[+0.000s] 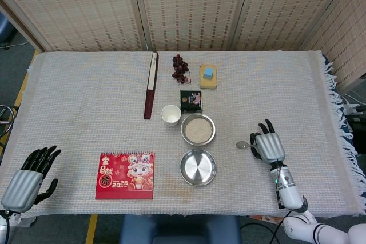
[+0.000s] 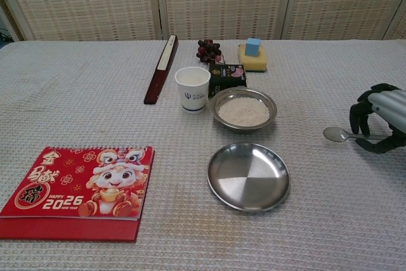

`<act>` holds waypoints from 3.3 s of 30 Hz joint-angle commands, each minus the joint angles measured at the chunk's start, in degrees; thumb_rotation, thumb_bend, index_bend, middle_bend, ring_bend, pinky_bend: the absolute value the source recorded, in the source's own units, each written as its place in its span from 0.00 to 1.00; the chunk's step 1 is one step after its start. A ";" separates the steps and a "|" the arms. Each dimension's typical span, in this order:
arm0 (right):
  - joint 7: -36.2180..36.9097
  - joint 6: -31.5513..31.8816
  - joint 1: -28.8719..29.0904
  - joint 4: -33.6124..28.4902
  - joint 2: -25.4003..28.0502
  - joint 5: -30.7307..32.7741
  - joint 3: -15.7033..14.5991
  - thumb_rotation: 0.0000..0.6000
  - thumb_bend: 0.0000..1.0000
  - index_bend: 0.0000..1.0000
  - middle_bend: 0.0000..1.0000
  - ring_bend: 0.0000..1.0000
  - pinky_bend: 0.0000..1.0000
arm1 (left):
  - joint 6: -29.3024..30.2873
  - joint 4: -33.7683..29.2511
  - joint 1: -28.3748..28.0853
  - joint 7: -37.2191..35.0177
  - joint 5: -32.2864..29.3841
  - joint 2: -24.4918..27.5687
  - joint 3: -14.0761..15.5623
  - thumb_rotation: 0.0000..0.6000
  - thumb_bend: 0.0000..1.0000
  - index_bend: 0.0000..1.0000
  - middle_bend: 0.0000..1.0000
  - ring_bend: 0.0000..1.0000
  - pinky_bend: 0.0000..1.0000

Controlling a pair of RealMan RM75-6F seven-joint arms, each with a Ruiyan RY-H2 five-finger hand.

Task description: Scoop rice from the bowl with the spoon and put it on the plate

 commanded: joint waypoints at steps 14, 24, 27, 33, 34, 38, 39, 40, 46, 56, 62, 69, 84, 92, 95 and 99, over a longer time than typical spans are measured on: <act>-8.27 -1.48 3.29 -7.65 7.89 -0.84 1.48 1.00 0.32 0.97 0.58 0.13 0.00 | 0.74 0.12 0.34 -1.21 -0.27 0.37 -0.26 1.00 0.46 0.00 0.00 0.00 0.09; -20.18 -6.84 10.73 -17.76 13.85 0.84 5.41 1.00 0.32 0.97 0.58 0.14 0.00 | 1.16 0.14 0.45 -1.40 0.22 0.27 -0.20 1.00 0.46 0.00 0.00 0.00 0.09; -24.30 -9.30 13.81 -18.35 13.26 2.37 6.52 1.00 0.32 0.97 0.58 0.16 0.00 | 1.29 0.07 0.54 -1.30 0.33 0.36 -0.14 1.00 0.46 0.00 0.00 0.00 0.09; -29.93 -11.74 19.42 -17.13 10.13 3.42 7.81 1.00 0.32 0.97 0.58 0.19 0.00 | 1.74 0.06 0.72 -1.84 0.51 0.72 -0.13 1.00 0.46 0.00 0.00 0.00 0.09; -30.89 -11.95 20.09 -16.76 9.66 3.35 7.69 1.00 0.32 0.97 0.58 0.20 0.00 | 1.79 0.11 0.75 -1.97 0.55 0.77 -0.10 1.00 0.46 0.00 0.00 0.00 0.09; -35.10 -13.12 22.75 -14.10 7.25 3.04 6.42 1.00 0.32 0.94 0.58 0.20 0.00 | 2.01 0.20 0.85 -2.39 0.50 1.00 -0.15 1.00 0.46 0.00 0.00 0.00 0.09; -36.15 -13.35 23.23 -13.25 6.74 2.92 6.02 1.00 0.32 0.94 0.58 0.20 0.00 | 2.10 0.19 0.91 -2.51 0.50 1.04 -0.15 1.00 0.46 0.00 0.00 0.00 0.10; -37.71 -13.59 23.83 -12.14 6.13 2.70 5.43 1.00 0.32 0.93 0.58 0.20 0.00 | 2.24 0.18 0.95 -2.72 0.60 1.13 -0.12 1.00 0.46 0.00 0.00 0.00 0.10; -41.04 -14.28 25.46 -8.03 3.69 3.08 3.89 1.00 0.32 0.93 0.58 0.20 0.00 | 2.55 0.34 1.03 -3.53 0.99 1.39 -0.02 1.00 0.46 0.00 0.00 0.00 0.10; -43.58 -15.47 26.99 -6.23 1.96 4.59 2.29 1.00 0.32 0.93 0.58 0.20 0.00 | 2.44 0.29 1.05 -3.10 0.89 1.15 -0.12 1.00 0.46 0.00 0.00 0.00 0.10; -43.83 -15.68 27.74 -4.57 0.51 4.21 1.12 1.00 0.32 0.93 0.58 0.20 0.00 | 2.65 0.46 1.11 -1.50 0.23 0.58 -0.78 1.00 0.46 0.00 0.00 0.00 0.09; -39.41 -15.64 27.58 -5.28 0.00 5.90 2.13 1.00 0.32 0.93 0.58 0.20 0.00 | 2.80 0.65 1.15 -1.88 0.20 0.54 -0.88 1.00 0.46 0.00 0.00 0.00 0.09; -33.29 -19.57 27.37 -10.63 1.71 15.46 3.69 1.00 0.32 0.93 0.58 0.20 0.00 | 2.96 0.76 1.26 -1.51 -0.02 0.22 -1.12 1.00 0.46 0.00 0.00 0.00 0.09; -29.47 -21.01 27.59 -11.75 2.19 21.20 4.68 1.00 0.32 0.93 0.58 0.20 0.00 | 2.65 0.85 1.15 -1.94 -0.21 0.29 -1.16 1.00 0.46 0.00 0.00 0.00 0.09; -27.20 -21.57 27.50 -12.33 2.73 23.28 5.25 1.00 0.32 0.93 0.58 0.20 0.00 | 2.41 0.90 1.06 -2.21 -0.41 0.37 -1.21 1.00 0.46 0.00 0.00 0.00 0.09; -23.47 -22.76 27.36 -13.28 3.83 26.59 6.41 1.00 0.32 0.93 0.58 0.20 0.00 | 2.27 0.92 1.04 -2.04 -0.51 0.37 -1.21 1.00 0.46 0.00 0.00 0.00 0.09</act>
